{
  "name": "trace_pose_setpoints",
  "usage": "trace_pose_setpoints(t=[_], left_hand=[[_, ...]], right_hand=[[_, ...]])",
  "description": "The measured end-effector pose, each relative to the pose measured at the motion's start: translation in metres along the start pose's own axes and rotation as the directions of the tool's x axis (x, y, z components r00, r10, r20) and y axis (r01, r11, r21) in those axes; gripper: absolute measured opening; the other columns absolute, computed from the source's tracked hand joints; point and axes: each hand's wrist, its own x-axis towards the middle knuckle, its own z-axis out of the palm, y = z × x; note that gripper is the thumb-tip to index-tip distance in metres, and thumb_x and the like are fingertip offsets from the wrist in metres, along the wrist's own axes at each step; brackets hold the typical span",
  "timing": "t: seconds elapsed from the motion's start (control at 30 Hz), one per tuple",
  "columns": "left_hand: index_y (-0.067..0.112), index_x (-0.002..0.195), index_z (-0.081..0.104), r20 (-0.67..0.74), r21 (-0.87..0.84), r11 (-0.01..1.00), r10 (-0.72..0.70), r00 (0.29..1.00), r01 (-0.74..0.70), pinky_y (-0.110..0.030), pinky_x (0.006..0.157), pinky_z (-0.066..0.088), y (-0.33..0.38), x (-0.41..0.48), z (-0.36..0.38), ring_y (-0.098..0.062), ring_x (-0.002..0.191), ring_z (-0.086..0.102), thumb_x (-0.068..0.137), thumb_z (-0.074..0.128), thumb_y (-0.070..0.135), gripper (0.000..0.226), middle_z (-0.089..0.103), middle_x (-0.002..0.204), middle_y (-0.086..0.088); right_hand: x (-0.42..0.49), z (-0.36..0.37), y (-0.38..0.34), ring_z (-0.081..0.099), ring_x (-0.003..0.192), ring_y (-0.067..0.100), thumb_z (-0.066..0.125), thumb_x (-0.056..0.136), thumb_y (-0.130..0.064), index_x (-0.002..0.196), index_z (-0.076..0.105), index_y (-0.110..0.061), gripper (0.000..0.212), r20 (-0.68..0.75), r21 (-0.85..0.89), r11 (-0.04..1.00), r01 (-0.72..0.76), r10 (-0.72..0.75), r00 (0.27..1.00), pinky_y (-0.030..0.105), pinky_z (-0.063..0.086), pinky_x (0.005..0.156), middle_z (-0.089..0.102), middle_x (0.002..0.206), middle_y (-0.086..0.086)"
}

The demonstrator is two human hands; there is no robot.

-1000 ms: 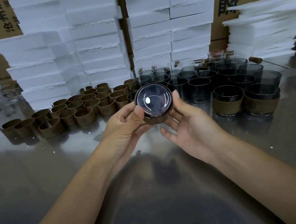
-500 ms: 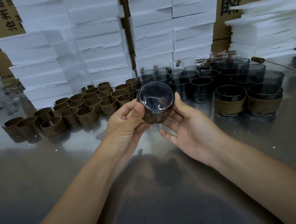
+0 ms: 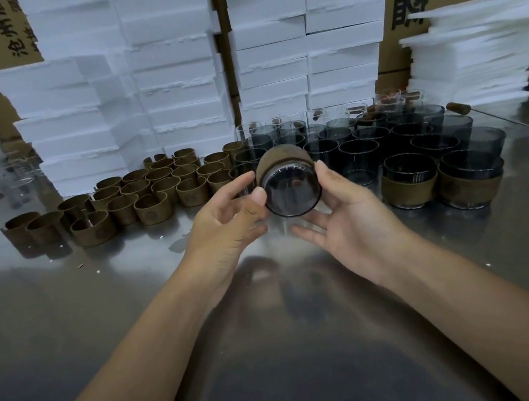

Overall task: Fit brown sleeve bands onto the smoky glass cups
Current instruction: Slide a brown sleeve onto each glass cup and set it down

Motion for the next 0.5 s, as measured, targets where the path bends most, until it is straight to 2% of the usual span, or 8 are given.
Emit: trace_pose_setpoints(t=[0.07, 0.13, 0.27, 0.33, 0.4, 0.47, 0.5], left_hand=[[0.023, 0.119, 0.064, 0.055, -0.052, 0.998, -0.026, 0.998, 0.029, -0.026, 0.079, 0.055, 0.001, 0.000, 0.001, -0.017, 0.095, 0.069, 0.074, 0.063, 0.046, 0.050, 0.072, 0.107, -0.002], [0.021, 0.115, 0.066, 0.083, -0.104, 0.994, -0.032, 0.996, 0.040, -0.025, 0.079, 0.056, 0.001, 0.000, 0.003, -0.017, 0.094, 0.070, 0.080, 0.057, 0.045, 0.043, 0.072, 0.108, -0.003], [0.015, 0.114, 0.064, 0.069, -0.154, 0.988, 0.001, 0.998, 0.010, -0.021, 0.075, 0.054, 0.000, 0.000, 0.003, -0.014, 0.088, 0.070, 0.081, 0.058, 0.032, 0.038, 0.073, 0.099, -0.002], [0.013, 0.117, 0.063, 0.051, -0.149, 0.989, 0.000, 0.999, 0.008, -0.021, 0.076, 0.054, -0.001, 0.000, 0.004, -0.016, 0.089, 0.069, 0.076, 0.062, 0.030, 0.044, 0.073, 0.099, -0.003], [0.013, 0.119, 0.062, 0.050, -0.111, 0.994, -0.001, 0.999, 0.007, -0.024, 0.080, 0.054, -0.003, 0.000, 0.005, -0.019, 0.096, 0.069, 0.072, 0.066, 0.029, 0.050, 0.073, 0.103, -0.006], [0.014, 0.119, 0.062, 0.084, -0.046, 0.999, -0.008, 0.996, 0.012, -0.029, 0.088, 0.054, -0.005, -0.001, 0.006, -0.021, 0.105, 0.067, 0.070, 0.069, 0.028, 0.051, 0.071, 0.110, -0.008], [0.014, 0.119, 0.063, 0.109, -0.015, 1.000, -0.019, 0.994, 0.021, -0.030, 0.091, 0.053, -0.006, -0.002, 0.007, -0.021, 0.108, 0.066, 0.071, 0.070, 0.026, 0.050, 0.071, 0.112, -0.008]], right_hand=[[-0.002, 0.001, 0.000, 0.064, 0.112, 0.017, 0.053, 0.094, -0.026, 0.134, 0.052, -0.026, 0.040, 0.016, -0.049, 0.996, 0.076, -0.076, 0.997, 0.036, 0.052, 0.090, 0.067, 0.120, -0.004], [-0.004, 0.002, 0.002, 0.064, 0.112, 0.014, 0.055, 0.094, -0.015, 0.136, 0.048, -0.026, 0.044, 0.018, -0.078, 0.989, 0.126, -0.125, 0.992, 0.028, 0.054, 0.084, 0.062, 0.128, -0.003], [-0.002, 0.002, 0.007, 0.058, 0.119, 0.017, 0.063, 0.088, -0.009, 0.138, 0.046, -0.020, 0.054, 0.036, -0.199, 0.965, 0.172, -0.168, 0.985, 0.041, 0.046, 0.103, 0.060, 0.130, 0.001], [-0.002, 0.003, 0.009, 0.061, 0.116, 0.018, 0.072, 0.076, -0.019, 0.136, 0.048, -0.020, 0.064, 0.023, -0.232, 0.957, 0.173, -0.173, 0.985, 0.041, 0.047, 0.103, 0.062, 0.125, 0.002], [-0.001, 0.002, 0.009, 0.063, 0.111, 0.016, 0.077, 0.057, -0.040, 0.132, 0.051, -0.021, 0.081, -0.025, -0.234, 0.957, 0.170, -0.181, 0.983, 0.037, 0.050, 0.098, 0.064, 0.120, -0.001], [0.000, 0.001, 0.010, 0.063, 0.106, 0.010, 0.076, 0.045, -0.054, 0.129, 0.051, -0.025, 0.092, -0.081, -0.305, 0.936, 0.177, -0.211, 0.974, 0.029, 0.052, 0.091, 0.062, 0.118, -0.005], [0.001, -0.001, 0.011, 0.061, 0.104, 0.006, 0.076, 0.047, -0.057, 0.128, 0.050, -0.027, 0.091, -0.099, -0.384, 0.906, 0.179, -0.233, 0.967, 0.022, 0.052, 0.085, 0.060, 0.116, -0.008]])
